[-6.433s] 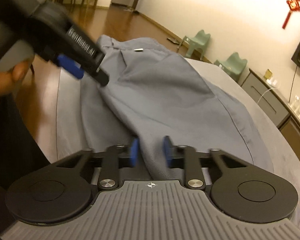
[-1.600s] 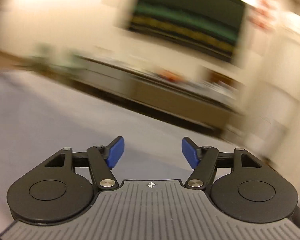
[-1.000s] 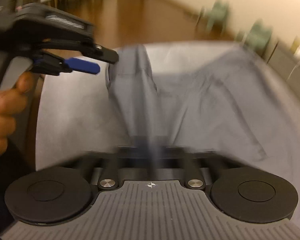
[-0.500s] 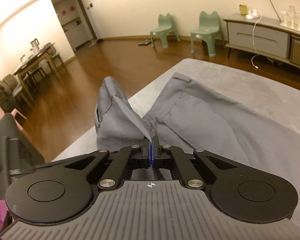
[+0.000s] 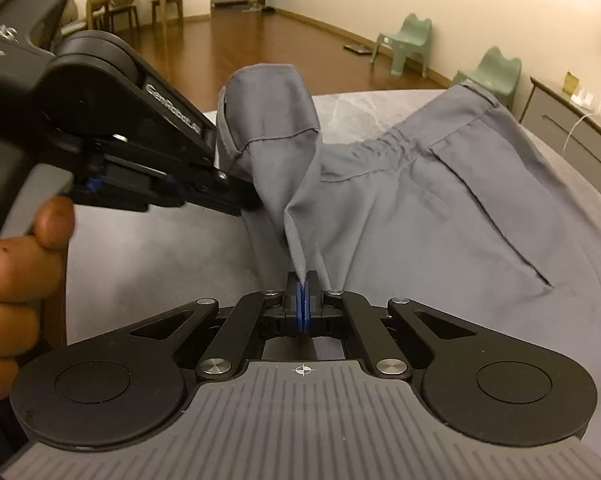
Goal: Fold clothes
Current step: 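Hold the shirt with the right gripper while the left gripper grasps the folded cuff end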
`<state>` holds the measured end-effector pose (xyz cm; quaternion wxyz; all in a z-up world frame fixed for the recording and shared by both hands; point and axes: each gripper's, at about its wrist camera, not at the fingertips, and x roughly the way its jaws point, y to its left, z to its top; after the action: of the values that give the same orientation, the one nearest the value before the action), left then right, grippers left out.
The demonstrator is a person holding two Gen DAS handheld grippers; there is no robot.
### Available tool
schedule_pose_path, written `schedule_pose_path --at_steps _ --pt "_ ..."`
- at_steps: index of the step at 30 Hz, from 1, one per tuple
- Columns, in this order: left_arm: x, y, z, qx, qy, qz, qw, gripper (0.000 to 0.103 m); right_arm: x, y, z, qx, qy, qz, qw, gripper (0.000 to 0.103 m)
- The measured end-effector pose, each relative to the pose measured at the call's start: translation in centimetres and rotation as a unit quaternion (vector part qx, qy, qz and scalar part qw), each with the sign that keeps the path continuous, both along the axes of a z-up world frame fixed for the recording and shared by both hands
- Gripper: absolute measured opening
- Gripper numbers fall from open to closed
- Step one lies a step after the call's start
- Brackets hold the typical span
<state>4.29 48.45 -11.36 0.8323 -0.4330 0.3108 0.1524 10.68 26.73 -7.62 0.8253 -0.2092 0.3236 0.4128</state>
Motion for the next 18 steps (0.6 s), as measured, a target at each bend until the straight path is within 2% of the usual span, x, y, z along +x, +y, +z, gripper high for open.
schedule_pose_path --at_steps 1,2,3,5,6,7,9,11,12,13,14,15,18 --pt "-0.5 0.1 0.3 0.01 -0.007 0.009 0.9999 0.005 0.1 -0.2 0.4 0.007 -0.002 0.0 1.0 0.002" --pt "-0.8 0.1 0.8 0.019 -0.017 0.014 0.9996 0.009 0.2 -0.3 0.9 0.017 -0.003 -0.001 1.0 0.004" --pt "-1.1 0.0 1.2 0.028 -0.025 0.016 0.9992 0.013 0.4 -0.4 1.4 0.027 -0.004 -0.002 1.0 0.011" --pt "-1.0 0.0 1.4 0.03 -0.022 0.02 0.9991 0.013 0.8 -0.7 2.5 0.046 -0.007 -0.004 0.999 0.029" --pt "-0.8 0.0 1.1 0.019 -0.017 0.022 0.9994 0.013 0.9 -0.9 3.0 0.056 -0.008 -0.005 0.998 0.044" --pt "-0.6 0.2 0.8 0.004 -0.014 0.02 0.9997 0.013 1.1 -1.0 3.5 0.066 -0.009 -0.006 0.998 0.053" --pt "-0.3 0.5 0.1 -0.022 -0.006 0.018 0.9996 0.013 2.2 0.4 4.1 0.075 0.005 -0.001 0.997 0.053" --pt "-0.3 1.1 -0.6 -0.038 -0.005 0.025 0.999 0.013 3.5 2.5 4.1 0.064 0.029 0.012 0.997 0.054" --pt "-0.5 1.4 -0.8 -0.045 -0.007 0.03 0.9985 0.013 4.2 3.5 3.9 0.053 0.037 0.019 0.998 0.051" --pt "-0.5 1.7 -0.9 -0.048 -0.008 0.033 0.9983 0.013 4.9 4.6 3.7 0.041 0.044 0.026 0.998 0.025" --pt "-0.6 2.0 -1.0 -0.05 -0.008 0.035 0.9981 0.013 5.3 5.0 3.7 0.036 0.04 0.021 0.998 0.005" --pt "-0.6 2.2 -1.1 -0.051 -0.01 0.036 0.998 0.013 5.5 5.0 4.0 0.035 0.03 0.009 0.999 0.001" --pt "-0.3 2.3 -0.9 -0.054 -0.022 0.028 0.9979 0.015 5.0 3.9 5.9 0.056 -0.013 -0.022 0.998 0.001"
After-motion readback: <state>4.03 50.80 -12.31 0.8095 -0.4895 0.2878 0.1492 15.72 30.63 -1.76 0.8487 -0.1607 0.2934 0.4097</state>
